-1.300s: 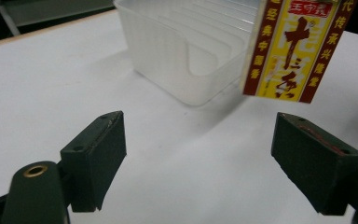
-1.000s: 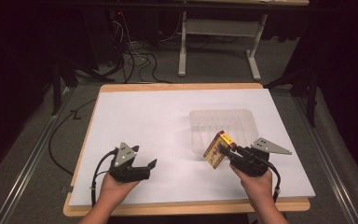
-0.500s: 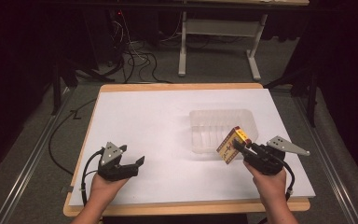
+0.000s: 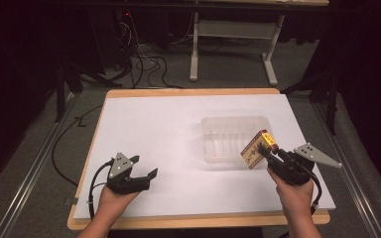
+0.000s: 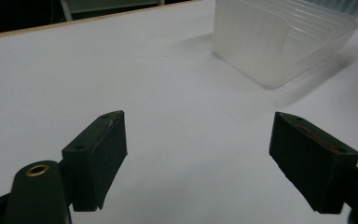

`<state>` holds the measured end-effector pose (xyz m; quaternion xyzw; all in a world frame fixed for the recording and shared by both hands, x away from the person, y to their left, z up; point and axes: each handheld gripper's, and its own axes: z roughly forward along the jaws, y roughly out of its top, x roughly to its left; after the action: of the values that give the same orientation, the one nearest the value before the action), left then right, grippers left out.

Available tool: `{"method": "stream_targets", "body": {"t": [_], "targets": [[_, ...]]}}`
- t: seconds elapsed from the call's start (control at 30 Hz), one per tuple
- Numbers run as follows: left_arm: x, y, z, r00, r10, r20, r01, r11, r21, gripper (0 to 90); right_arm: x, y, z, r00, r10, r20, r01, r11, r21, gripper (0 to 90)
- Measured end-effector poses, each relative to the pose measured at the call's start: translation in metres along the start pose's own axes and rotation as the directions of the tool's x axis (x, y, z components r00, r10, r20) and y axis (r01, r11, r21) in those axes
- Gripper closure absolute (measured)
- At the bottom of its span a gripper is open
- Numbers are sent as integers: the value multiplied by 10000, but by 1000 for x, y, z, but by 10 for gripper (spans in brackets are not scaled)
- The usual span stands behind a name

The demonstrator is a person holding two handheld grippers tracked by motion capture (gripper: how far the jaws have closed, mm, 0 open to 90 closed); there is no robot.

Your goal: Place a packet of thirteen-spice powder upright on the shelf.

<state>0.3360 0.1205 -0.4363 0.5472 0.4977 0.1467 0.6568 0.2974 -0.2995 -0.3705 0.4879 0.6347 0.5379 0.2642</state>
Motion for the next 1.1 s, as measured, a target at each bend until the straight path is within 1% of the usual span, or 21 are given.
{"method": "stream_targets", "body": {"t": [0.07, 0.1, 0.13, 0.17, 0.23, 0.27, 0.33, 0.37, 0.43, 0.5, 0.57, 0.63, 0.67, 0.7, 0.73, 0.8, 0.83, 0.93, 1.0, 1.07, 1.1], "targets": [[0, 3, 2, 9986, -523, 7, 523, 9986, -20, 189, 0, 0, 0, 10000, 3, 47, -3, 10000, -13, 683], [0, 4, 4, 9978, -655, 0, 655, 9978, -69, 188, 0, 2, -1, 9998, -9, 185, 11, 9999, -129, 683], [1, 4, 5, 9980, -635, -13, 635, 9979, -97, 188, 0, 2, -1, 9998, -9, 185, 11, 9999, -129, 683], [2, 3, 6, 9989, -477, -34, 477, 9988, -110, 188, 0, 6, -2, 9988, -87, 475, 99, 9997, -237, 683], [5, 0, 7, 9999, -52, -147, 53, 10000, 3, 188, -2, 9, -1, 9975, -17, 702, 43, 9993, -364, 683], [6, -1, 7, 9998, 61, -186, -59, 9999, 87, 188, -2, 9, -1, 9975, -17, 702, 43, 9993, -364, 683], [10, -1, 5, 9996, 18, -275, -13, 9998, 173, 188, -3, 12, -1, 9956, -39, 933, 84, 9988, -475, 682], [11, 0, 5, 9995, -49, -305, 53, 9999, 137, 188, -4, 13, -1, 9941, -82, 1085, 140, 9985, -531, 682], [14, 2, 3, 9990, -147, -416, 150, 9999, 58, 188, -5, 15, -1, 9928, -50, 1196, 129, 9977, -659, 682], [16, 3, 2, 9984, -80, -552, 82, 10000, 24, 188, -6, 18, 1, 9896, -99, 1435, 198, 9975, -682, 682], [17, 3, 1, 9981, -23, -621, 24, 10000, 25, 187, -7, 21, 4, 9858, -260, 1662, 372, 9972, -642, 682], [18, 3, 0, 9977, -51, -669, 50, 10000, -7, 179, -8, 23, 6, 9814, -388, 1878, 505, 9970, -581, 682], [17, 4, 0, 9978, -144, -643, 142, 9999, -40, 179, -12, 24, 9, 9790, -372, 2005, 483, 9975, -510, 681], [18, 4, 0, 9980, -143, -620, 140, 9999, -53, 179, -12, 24, 9, 9790, -372, 2005, 483, 9975, -510, 681], [18, 4, 0, 9980, -152, -609, 148, 9999, -66, 179, -13, 25, 11, 9769, -394, 2100, 507, 9975, -487, 682], [18, 4, 2, 9982, -91, -586, 87, 9999, -80, 178, -18, 27, 16, 9727, -393, 2288, 502, 9978, -423, 682], [18, 3, 2, 9984, -87, -564, 83, 9999, -73, 178, -18, 27, 16, 9727, -393, 2288, 502, 9978, -423, 682], [17, 1, 2, 9992, 73, -391, -75, 10000, -50, 178, -24, 27, 22, 9679, -392, 2482, 488, 9983, -329, 682], [14, 0, 0, 9993, 220, -290, -222, 9997, -72, 176, -28, 27, 29, 9616, -395, 2717, 464, 9987, -191, 682], [12, 1, -2, 9996, 192, -218, -196, 9996, -196, 176, -30, 27, 31, 9618, -378, 2711, 440, 9989, -166, 682], [12, 1, -3, 9996, 189, -194, -192, 9996, -195, 176, -30, 27, 33, 9602, -358, 2771, 408, 9991, -121, 682]]}}
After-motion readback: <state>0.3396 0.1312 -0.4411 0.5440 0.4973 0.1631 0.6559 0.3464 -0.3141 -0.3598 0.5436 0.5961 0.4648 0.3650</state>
